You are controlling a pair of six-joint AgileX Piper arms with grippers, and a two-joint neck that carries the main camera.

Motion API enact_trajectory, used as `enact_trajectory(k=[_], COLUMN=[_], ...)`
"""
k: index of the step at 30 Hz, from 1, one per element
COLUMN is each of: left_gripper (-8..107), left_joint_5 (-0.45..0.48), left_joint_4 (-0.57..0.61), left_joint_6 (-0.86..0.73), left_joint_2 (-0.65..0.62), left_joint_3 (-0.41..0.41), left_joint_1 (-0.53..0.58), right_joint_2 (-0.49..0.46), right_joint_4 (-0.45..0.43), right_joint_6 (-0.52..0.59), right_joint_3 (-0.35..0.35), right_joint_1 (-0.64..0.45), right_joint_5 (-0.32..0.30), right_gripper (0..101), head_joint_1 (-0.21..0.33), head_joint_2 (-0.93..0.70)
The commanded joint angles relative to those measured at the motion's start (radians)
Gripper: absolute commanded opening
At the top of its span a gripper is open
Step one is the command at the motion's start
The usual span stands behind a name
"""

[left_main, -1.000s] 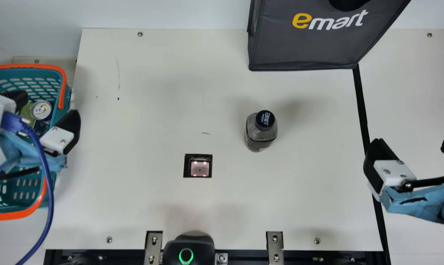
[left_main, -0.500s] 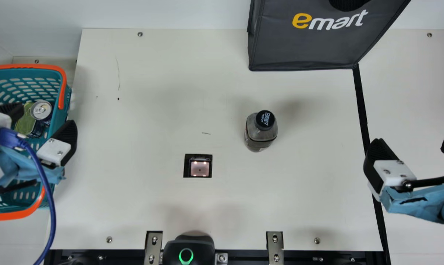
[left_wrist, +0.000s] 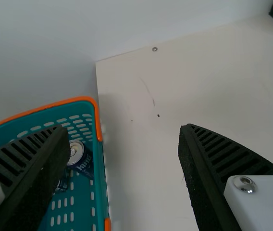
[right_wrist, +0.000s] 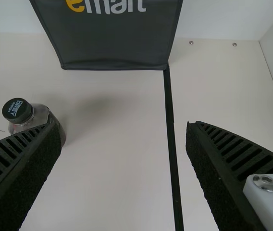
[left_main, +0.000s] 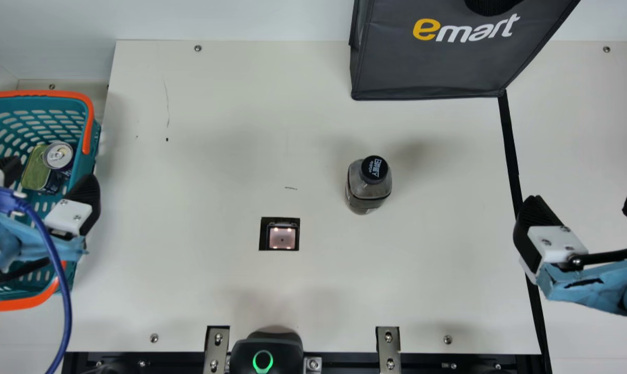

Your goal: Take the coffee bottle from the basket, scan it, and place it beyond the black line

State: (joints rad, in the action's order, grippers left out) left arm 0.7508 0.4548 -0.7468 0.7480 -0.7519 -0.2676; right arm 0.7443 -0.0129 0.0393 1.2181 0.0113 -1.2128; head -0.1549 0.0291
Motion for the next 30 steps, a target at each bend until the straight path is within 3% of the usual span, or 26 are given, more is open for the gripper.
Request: enact_trajectory(k=[1,30], left_gripper=[90,90], left_joint_5=[0.003,-0.007], left_joint_4=[-0.026,-0.211], left_joint_6=[0.046,0.348], left_joint_2=[-0.002,-0.017], left_joint_3=[-0.002,-0.034], left_joint_1=[-0.005,0.125], right_joint_2=[0.0,0.0], right_joint_4=[0.0,0.0], right_joint_6=[0.0,0.0], right_joint_3=[0.0,0.0], right_joint_1=[0.0,0.0], right_joint_5=[0.0,0.0], right_gripper=[91,91], head_joint_1=[0.017,0.017], head_joint_2=[-0.002,-0.002])
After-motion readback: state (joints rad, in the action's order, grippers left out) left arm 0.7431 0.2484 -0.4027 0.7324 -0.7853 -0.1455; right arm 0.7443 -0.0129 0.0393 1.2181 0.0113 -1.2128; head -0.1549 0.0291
